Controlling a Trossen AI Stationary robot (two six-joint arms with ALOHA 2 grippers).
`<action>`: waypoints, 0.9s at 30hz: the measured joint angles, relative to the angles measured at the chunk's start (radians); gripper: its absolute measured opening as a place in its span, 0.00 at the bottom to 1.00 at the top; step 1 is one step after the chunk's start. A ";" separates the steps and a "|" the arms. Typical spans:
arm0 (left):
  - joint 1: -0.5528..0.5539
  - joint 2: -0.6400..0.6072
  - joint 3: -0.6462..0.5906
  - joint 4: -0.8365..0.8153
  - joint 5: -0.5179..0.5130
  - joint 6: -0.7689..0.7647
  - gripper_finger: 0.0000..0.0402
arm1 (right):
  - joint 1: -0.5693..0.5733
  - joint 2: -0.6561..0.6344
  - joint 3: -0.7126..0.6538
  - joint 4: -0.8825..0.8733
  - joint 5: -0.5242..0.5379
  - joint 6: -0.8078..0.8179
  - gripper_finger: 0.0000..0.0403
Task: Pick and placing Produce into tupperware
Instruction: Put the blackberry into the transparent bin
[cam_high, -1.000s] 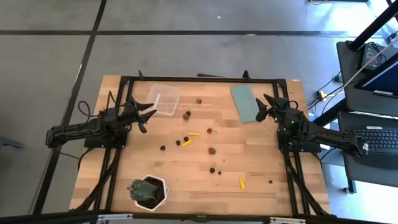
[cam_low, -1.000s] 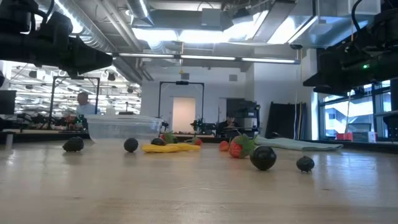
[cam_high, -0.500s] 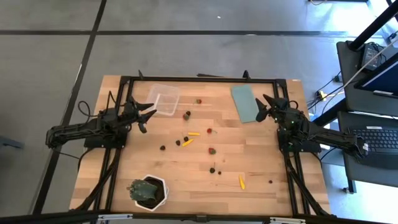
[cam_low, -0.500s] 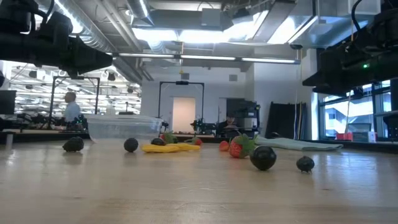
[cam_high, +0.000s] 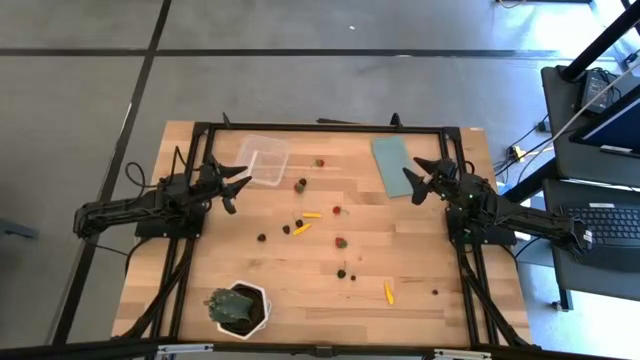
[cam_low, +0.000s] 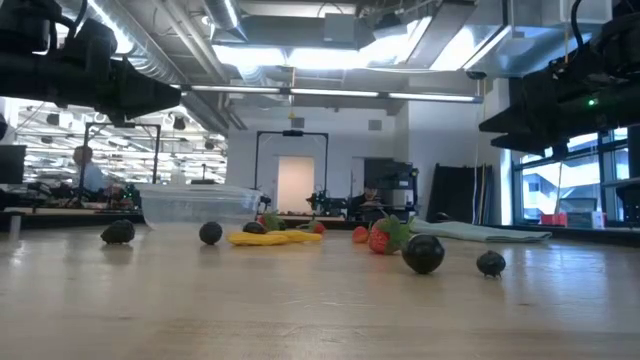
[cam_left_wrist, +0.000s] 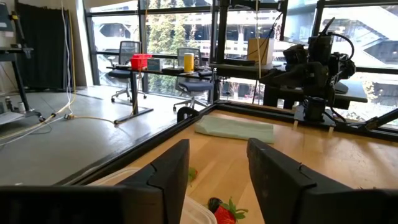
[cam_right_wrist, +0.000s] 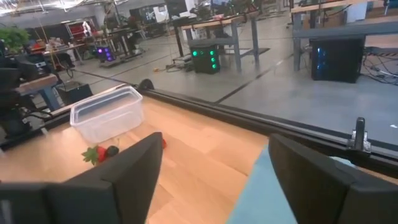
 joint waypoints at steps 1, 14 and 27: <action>0.000 0.000 0.000 0.000 0.000 0.000 0.39 | 0.000 0.000 0.000 0.000 0.000 -0.004 0.77; 0.000 0.000 0.000 0.000 0.000 -0.001 0.37 | 0.032 0.013 0.099 0.017 -0.156 0.046 0.86; 0.000 0.000 0.000 0.002 0.000 -0.001 0.39 | 0.184 0.466 0.813 -0.646 -0.180 -0.049 0.84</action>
